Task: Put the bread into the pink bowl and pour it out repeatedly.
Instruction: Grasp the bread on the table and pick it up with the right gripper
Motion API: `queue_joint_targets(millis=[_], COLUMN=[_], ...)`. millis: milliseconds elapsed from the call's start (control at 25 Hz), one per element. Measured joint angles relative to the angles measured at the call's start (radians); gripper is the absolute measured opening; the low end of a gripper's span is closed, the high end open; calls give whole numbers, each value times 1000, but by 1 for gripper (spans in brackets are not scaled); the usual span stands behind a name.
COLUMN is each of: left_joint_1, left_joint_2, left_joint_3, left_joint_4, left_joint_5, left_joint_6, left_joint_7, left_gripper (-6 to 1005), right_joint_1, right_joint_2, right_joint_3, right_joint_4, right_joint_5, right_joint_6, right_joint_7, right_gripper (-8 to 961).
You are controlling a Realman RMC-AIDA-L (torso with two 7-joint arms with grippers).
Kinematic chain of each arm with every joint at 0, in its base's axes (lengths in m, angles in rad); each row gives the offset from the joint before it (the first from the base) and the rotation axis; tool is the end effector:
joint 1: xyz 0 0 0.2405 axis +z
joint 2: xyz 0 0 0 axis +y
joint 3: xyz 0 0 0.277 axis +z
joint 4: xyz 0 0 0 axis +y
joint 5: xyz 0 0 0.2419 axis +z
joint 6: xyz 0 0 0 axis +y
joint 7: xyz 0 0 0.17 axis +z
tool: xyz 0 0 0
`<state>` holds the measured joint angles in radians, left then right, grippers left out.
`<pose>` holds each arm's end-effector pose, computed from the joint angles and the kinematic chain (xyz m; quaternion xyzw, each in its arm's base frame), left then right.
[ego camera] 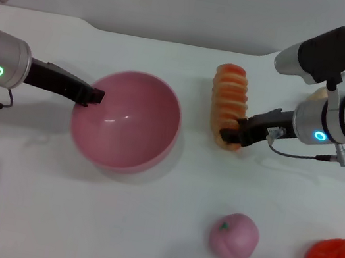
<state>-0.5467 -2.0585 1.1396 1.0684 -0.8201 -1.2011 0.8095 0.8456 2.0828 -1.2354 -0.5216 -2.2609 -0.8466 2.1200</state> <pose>-0.2582 0.4412 -0.0162 -0.8864 -0.3967 -0.0203 0.2378 0.2432 0.4745 -0.1159 -0.9171 0.3281 -0.0286 0.2249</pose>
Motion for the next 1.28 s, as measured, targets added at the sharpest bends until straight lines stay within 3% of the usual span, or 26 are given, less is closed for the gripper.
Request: queue_joint_targets(millis=[880,1280], left_joint_1=[-5,-3], left_joint_2=[-1,0], left_joint_3=[12,12], left_joint_4=[4,6], left_joint_5=[-12,-31], left_joint_6=[-6,-3], left_joint_7=[5,7], left_gripper=[33,33], right_joint_1=[-43,-59], right_joint_2=[2,0], right_joint_3=[-10,-10], right_joint_4=[-66,-98], right_joint_5=[3,9], right_joint_6=[-3,-1], right_joint_7=[2,2], right_gripper=[270,227])
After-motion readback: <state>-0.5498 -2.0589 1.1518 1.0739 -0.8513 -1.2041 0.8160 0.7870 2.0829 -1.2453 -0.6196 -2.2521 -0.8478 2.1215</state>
